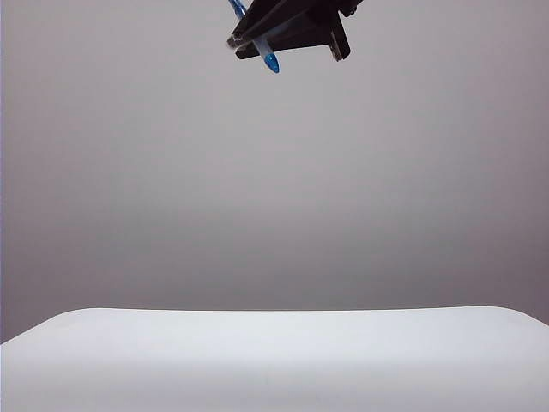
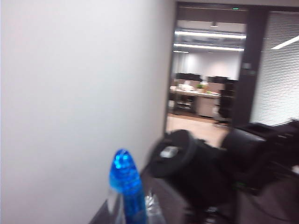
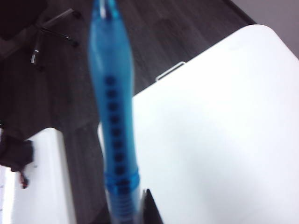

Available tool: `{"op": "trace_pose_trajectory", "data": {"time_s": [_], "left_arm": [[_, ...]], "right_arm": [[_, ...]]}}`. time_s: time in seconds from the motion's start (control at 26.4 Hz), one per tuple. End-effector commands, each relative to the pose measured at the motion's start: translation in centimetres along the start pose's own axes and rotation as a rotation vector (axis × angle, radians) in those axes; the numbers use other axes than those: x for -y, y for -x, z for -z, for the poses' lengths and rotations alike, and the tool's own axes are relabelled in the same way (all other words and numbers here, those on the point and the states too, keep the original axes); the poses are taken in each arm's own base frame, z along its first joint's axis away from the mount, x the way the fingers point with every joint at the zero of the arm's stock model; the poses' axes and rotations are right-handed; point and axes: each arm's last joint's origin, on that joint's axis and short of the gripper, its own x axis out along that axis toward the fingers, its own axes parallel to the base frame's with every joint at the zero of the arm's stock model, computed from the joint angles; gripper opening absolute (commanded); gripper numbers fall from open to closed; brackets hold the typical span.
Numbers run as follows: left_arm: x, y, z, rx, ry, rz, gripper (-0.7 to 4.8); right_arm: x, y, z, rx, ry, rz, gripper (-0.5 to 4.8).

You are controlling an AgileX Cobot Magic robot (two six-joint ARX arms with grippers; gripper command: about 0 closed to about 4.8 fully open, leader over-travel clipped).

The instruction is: Pick up the pen and remove the cap.

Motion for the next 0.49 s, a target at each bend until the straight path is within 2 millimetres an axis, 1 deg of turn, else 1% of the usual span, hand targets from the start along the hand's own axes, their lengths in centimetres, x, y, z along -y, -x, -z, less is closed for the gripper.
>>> {"op": "trace_pose_trajectory", "data": {"time_s": [0.04, 0.11, 0.19, 0.23, 0.26, 0.34, 0.49], "left_arm": [[-1.6, 1.7, 0.1, -0.021, 0.012, -0.174, -0.06], [-2.8, 3.1, 0.7, -0.079, 0.046, -0.275, -0.06], [-3.6, 4.3, 1.9, -0.168, 0.09, -0.397, -0.06], [-4.1, 5.2, 3.6, -0.302, 0.105, -0.553, -0.06], [-4.2, 6.0, 5.1, -0.458, 0.108, -0.686, -0.06], [-4.2, 6.6, 7.0, -0.619, 0.143, -0.748, -0.06], [-4.4, 6.6, 11.1, -0.819, 0.319, -0.794, -0.06]], "right_arm": [[0.6, 0.0, 0.8, -0.057, -0.004, 0.154, -0.06], [1.1, -0.1, 1.6, -0.11, 0.001, 0.237, -0.06], [1.6, -0.3, 2.4, -0.153, -0.012, 0.307, -0.06], [2.3, -0.3, 3.2, -0.176, -0.034, 0.339, -0.06], [3.1, -0.6, 4.1, -0.192, -0.056, 0.351, -0.06], [4.0, -0.9, 5.0, -0.206, -0.081, 0.381, -0.06], [6.8, -1.7, 7.4, -0.255, -0.14, 0.47, -0.06]]}}
